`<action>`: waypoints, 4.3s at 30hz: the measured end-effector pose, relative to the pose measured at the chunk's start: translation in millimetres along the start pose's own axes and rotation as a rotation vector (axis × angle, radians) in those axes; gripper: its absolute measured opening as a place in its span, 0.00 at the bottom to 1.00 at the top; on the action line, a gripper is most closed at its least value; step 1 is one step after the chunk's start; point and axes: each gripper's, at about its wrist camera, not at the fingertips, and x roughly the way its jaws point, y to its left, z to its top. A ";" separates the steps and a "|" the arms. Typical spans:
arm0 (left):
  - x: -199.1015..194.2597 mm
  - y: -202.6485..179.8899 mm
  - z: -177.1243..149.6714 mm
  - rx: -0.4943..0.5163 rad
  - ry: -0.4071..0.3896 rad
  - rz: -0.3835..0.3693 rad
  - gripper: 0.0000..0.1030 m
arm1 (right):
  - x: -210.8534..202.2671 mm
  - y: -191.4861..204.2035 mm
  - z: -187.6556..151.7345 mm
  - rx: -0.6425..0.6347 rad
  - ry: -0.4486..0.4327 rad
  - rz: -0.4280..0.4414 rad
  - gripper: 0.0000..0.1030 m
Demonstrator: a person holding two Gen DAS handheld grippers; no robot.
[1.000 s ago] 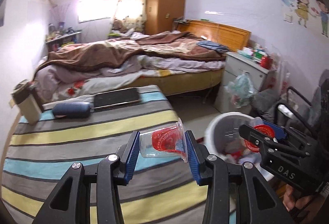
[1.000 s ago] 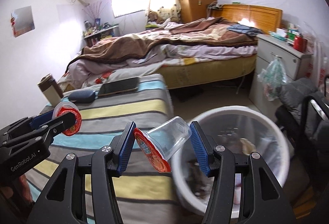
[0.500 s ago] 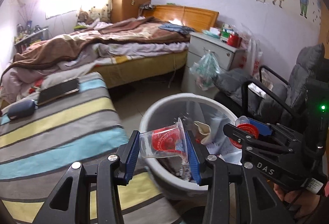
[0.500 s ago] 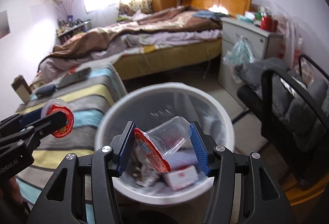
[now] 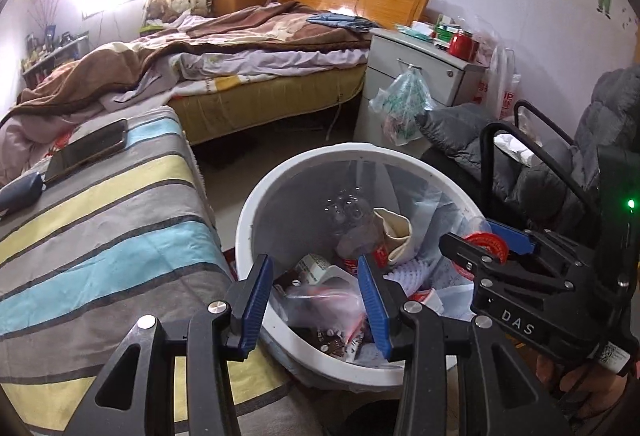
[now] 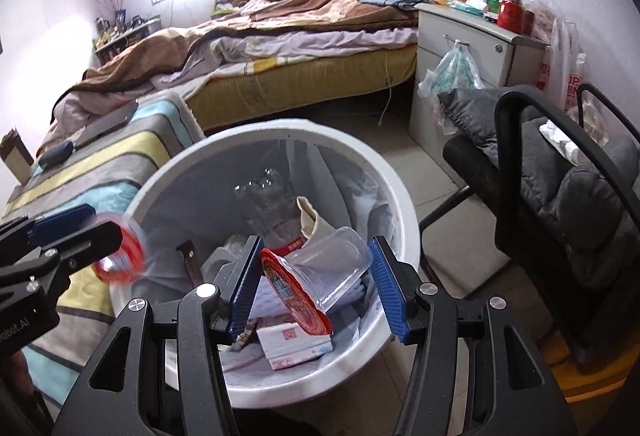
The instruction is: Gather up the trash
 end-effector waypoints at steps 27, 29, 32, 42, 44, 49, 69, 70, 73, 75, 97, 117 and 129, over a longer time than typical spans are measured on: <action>-76.8 14.0 -21.6 -0.035 -0.143 0.092 0.64 | -58.5 27.2 -10.9 0.002 -0.162 0.034 0.60; -80.6 14.0 -24.9 -0.034 -0.148 0.107 0.64 | -61.8 30.2 -13.2 0.003 -0.168 0.019 0.60; -84.5 13.9 -28.8 -0.038 -0.156 0.119 0.64 | -64.2 32.5 -16.3 0.015 -0.172 -0.005 0.60; -92.7 9.2 -37.3 -0.040 -0.189 0.164 0.64 | -73.5 38.7 -27.7 0.040 -0.186 -0.065 0.60; -94.3 8.2 -39.3 -0.034 -0.183 0.166 0.64 | -71.7 36.7 -29.5 0.054 -0.183 -0.076 0.60; -95.4 6.9 -41.2 -0.035 -0.181 0.182 0.64 | -73.7 38.1 -32.8 0.069 -0.184 -0.089 0.60; -95.0 10.6 -41.5 -0.046 -0.184 0.183 0.64 | -77.7 46.9 -36.4 0.071 -0.187 -0.102 0.60; -95.2 10.6 -41.7 -0.048 -0.183 0.183 0.64 | -77.9 47.2 -36.5 0.071 -0.186 -0.105 0.60; -93.9 10.9 -42.3 -0.050 -0.181 0.177 0.64 | -77.5 47.1 -36.6 0.074 -0.184 -0.107 0.60; -93.0 10.3 -42.7 -0.048 -0.179 0.175 0.64 | -77.5 47.2 -36.2 0.073 -0.185 -0.107 0.60; -92.2 9.5 -47.0 -0.055 -0.175 0.172 0.64 | -76.7 44.6 -35.5 0.074 -0.184 -0.112 0.60; -92.8 13.9 -47.1 -0.060 -0.176 0.171 0.64 | -77.0 46.1 -35.5 0.072 -0.180 -0.113 0.60; -93.3 15.0 -48.7 -0.062 -0.190 0.163 0.64 | -75.7 46.9 -35.4 0.072 -0.174 -0.116 0.60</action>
